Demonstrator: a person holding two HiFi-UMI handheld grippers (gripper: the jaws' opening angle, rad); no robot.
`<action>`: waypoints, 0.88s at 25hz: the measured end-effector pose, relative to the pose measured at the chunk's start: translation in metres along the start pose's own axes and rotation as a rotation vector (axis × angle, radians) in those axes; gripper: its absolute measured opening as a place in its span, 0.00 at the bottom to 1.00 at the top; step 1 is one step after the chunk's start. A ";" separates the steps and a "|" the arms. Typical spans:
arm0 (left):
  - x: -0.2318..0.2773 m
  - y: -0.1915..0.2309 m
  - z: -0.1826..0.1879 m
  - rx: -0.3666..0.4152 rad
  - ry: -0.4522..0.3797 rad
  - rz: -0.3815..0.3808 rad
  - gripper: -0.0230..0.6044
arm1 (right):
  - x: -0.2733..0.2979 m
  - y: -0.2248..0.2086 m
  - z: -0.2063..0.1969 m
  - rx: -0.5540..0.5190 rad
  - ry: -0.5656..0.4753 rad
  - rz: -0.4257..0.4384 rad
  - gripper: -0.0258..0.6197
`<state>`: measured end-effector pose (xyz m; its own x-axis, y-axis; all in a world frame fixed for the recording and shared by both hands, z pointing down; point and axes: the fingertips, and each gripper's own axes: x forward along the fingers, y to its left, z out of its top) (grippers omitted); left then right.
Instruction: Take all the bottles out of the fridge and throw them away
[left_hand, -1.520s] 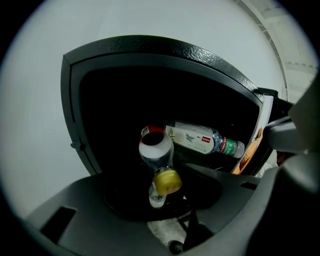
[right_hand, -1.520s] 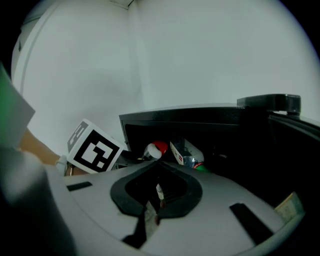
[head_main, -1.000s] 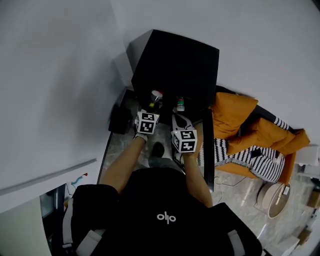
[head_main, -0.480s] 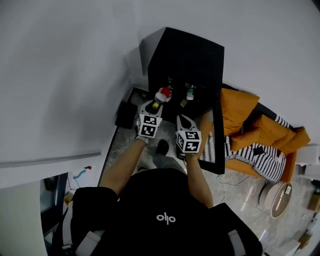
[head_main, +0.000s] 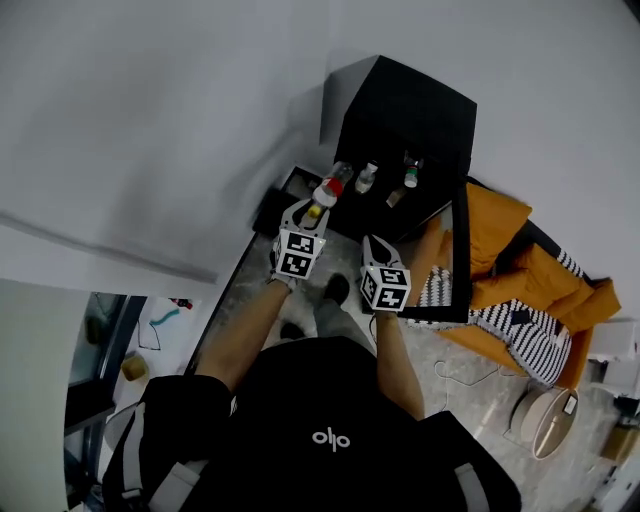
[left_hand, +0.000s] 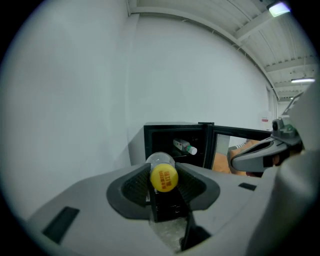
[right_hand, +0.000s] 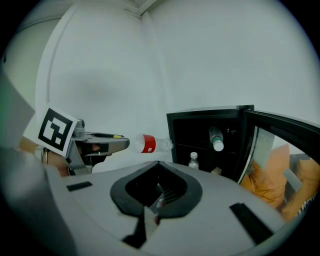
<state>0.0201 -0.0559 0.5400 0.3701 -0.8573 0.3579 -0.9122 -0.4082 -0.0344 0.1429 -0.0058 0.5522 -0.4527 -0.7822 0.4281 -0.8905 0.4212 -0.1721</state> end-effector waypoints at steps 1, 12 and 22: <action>-0.011 0.005 -0.004 -0.002 0.000 0.013 0.28 | -0.001 0.009 -0.002 -0.006 -0.001 0.012 0.04; -0.104 0.066 -0.037 -0.054 -0.012 0.182 0.28 | 0.010 0.102 -0.011 -0.093 0.012 0.166 0.04; -0.152 0.103 -0.062 -0.102 -0.012 0.268 0.28 | 0.022 0.160 -0.014 -0.152 0.024 0.251 0.04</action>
<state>-0.1412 0.0518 0.5395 0.1150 -0.9342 0.3377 -0.9906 -0.1333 -0.0316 -0.0085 0.0505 0.5461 -0.6551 -0.6345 0.4101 -0.7330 0.6653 -0.1415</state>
